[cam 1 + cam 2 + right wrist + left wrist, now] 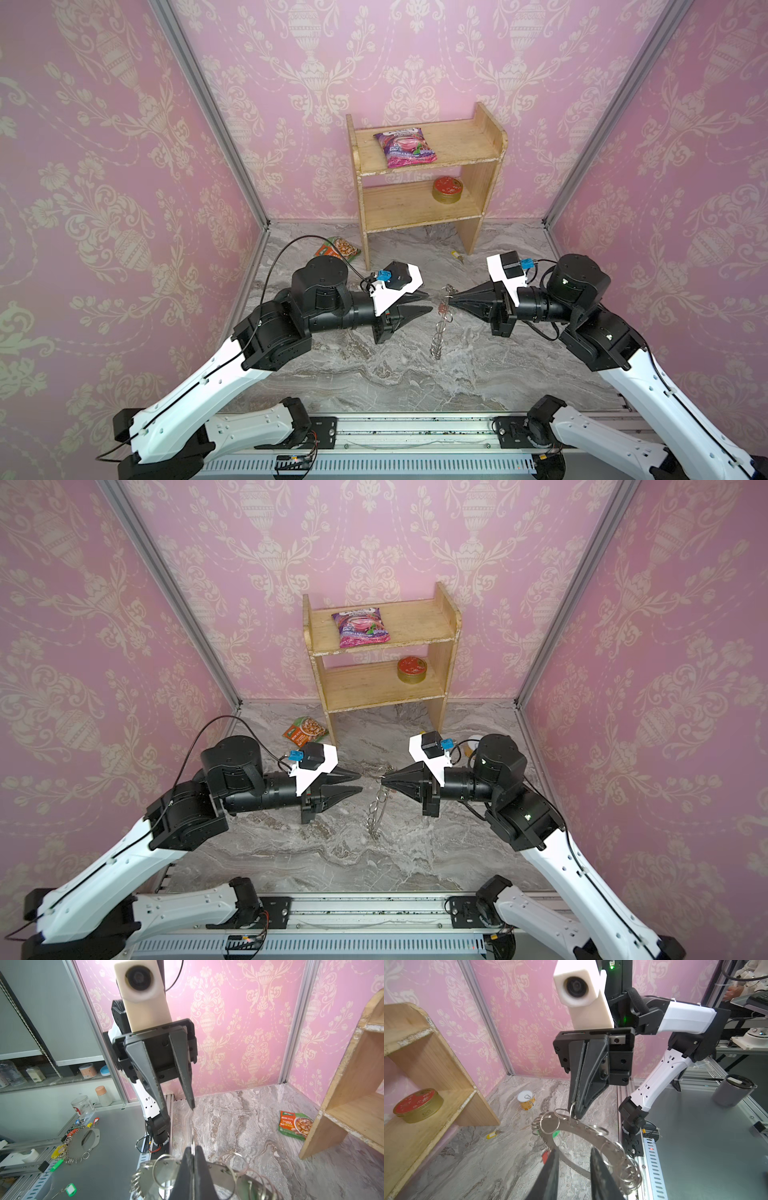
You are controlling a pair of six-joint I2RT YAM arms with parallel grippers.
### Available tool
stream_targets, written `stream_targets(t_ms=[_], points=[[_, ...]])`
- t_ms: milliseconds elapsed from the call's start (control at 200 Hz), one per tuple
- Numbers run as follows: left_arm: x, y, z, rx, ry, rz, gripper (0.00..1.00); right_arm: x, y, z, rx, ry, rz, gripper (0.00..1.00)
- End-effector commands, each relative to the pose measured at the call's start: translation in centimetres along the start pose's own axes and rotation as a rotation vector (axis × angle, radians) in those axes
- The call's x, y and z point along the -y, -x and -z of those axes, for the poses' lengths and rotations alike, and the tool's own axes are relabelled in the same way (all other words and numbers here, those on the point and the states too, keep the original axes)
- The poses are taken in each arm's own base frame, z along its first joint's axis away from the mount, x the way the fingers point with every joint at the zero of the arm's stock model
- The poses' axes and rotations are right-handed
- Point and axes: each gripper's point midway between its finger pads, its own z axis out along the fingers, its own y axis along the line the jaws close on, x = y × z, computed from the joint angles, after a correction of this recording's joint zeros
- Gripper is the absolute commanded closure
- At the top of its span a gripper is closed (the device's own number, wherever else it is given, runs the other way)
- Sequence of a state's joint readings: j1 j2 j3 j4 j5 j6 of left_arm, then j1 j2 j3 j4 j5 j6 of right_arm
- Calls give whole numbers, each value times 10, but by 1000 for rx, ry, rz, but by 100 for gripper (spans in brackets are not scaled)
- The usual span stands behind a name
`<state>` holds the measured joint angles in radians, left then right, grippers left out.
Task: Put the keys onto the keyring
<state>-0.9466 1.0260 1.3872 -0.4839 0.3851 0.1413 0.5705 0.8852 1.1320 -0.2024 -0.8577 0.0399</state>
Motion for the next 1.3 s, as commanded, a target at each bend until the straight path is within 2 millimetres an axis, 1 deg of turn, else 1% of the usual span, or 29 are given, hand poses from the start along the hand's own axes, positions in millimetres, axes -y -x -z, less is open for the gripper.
stream_targets(t_ms=[0,110,245,495,656,821,1171,1296], points=[[-6,28,2,149,41,-11,72,-9,33,4,128,30,53,100],[-2,32,-5,177,1,2,73,-10,41,5,159,36,58,100],[3,29,-14,177,-49,29,75,-9,47,7,193,25,62,100],[4,28,-24,192,-76,60,80,-8,48,7,215,26,56,100],[4,30,-25,207,-81,62,80,-9,49,7,214,29,56,100],[5,30,-29,210,-97,71,84,-8,48,6,212,26,55,100],[5,32,-31,219,-100,72,100,-8,48,5,212,33,45,100],[4,31,-31,221,-92,65,100,-7,43,3,198,37,31,100]])
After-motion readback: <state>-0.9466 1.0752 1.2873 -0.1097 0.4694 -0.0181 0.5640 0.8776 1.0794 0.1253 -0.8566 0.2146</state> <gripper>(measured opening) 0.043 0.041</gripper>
